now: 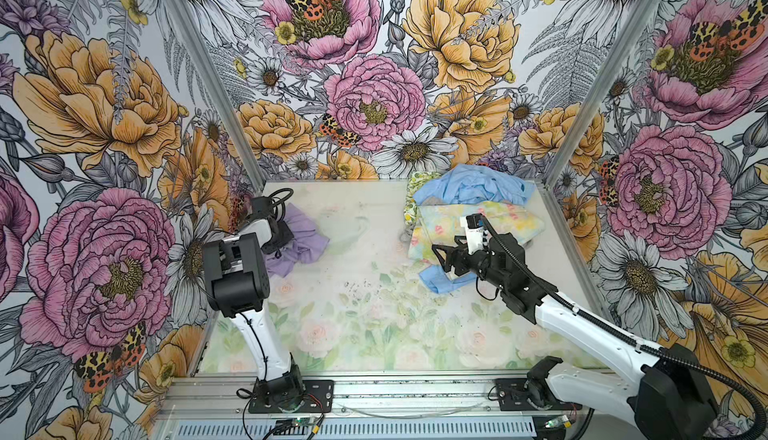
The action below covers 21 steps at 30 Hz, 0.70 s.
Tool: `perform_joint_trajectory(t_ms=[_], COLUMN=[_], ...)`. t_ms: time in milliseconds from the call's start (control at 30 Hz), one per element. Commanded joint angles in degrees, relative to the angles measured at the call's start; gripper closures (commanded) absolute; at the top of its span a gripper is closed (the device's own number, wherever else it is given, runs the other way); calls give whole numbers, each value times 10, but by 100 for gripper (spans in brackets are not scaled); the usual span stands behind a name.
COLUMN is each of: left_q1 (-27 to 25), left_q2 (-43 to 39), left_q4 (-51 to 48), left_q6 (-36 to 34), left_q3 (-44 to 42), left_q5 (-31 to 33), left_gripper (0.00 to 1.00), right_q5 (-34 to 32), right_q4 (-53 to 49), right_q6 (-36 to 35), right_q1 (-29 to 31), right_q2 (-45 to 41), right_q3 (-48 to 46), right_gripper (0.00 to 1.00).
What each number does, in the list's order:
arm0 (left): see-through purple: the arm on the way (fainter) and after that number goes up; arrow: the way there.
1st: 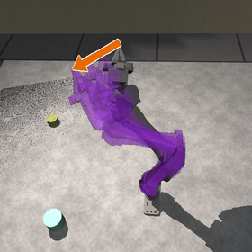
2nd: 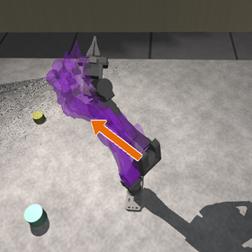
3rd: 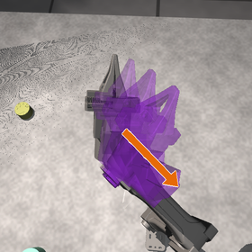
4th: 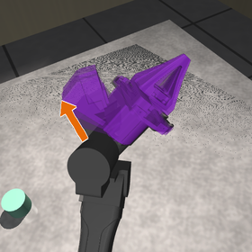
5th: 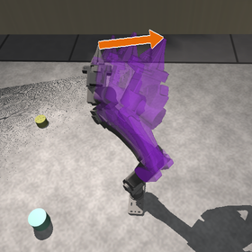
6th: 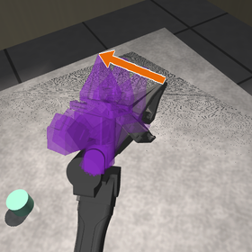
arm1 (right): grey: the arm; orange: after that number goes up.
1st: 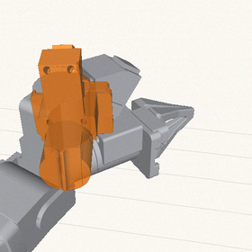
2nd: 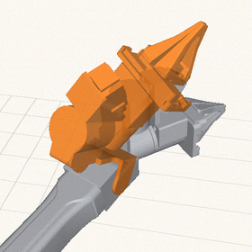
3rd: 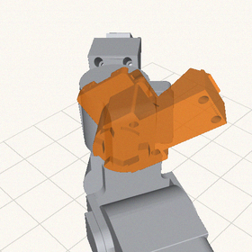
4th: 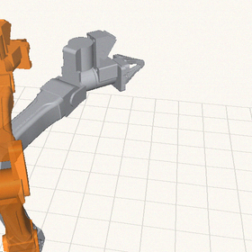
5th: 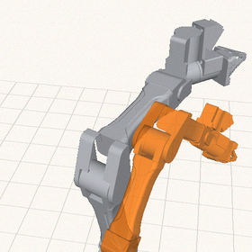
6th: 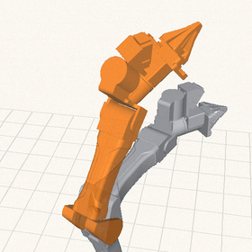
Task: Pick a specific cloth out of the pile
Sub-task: 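Lower the lavender shirt onto the table with the left gripper and release it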
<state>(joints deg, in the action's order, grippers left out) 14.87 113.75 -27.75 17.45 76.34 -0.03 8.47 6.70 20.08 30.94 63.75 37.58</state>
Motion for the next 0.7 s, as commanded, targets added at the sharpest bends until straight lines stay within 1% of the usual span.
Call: perform_joint_trajectory(t_ms=[0, 233, 367, 467, 567, 633, 667], left_q1=[3, 0, 1, -6, -15, -17, -19], left_q2=[39, 99, 138, 153, 148, 139, 130], left_q4=[-56, -86, -104, -110, -110, -110, -109], left_q6=[-8, 0, -2, -10, -14, -16, -17], left_q3=[22, 120, 171, 189, 185, 179, 176], left_q5=[-34, -49, -44, -47, -40, -42, -40], left_gripper=[100, 100, 100, 100, 100, 89, 81], right_q5=[-18, -19, -4, 6, 19, 28, 33], right_q4=[11, 9, 3, -2, -5, -9, -12], right_q6=[2, -2, -17, -24, -27, -26, -26], right_q1=[4, 0, 0, 0, 0, 2, 3], right_q2=[-1, 22, 47, 66, 87, 103, 109], right_q3=[-4, 3, 22, 40, 58, 74, 80], right_gripper=[14, 14, 13, 12, 12, 11, 11])
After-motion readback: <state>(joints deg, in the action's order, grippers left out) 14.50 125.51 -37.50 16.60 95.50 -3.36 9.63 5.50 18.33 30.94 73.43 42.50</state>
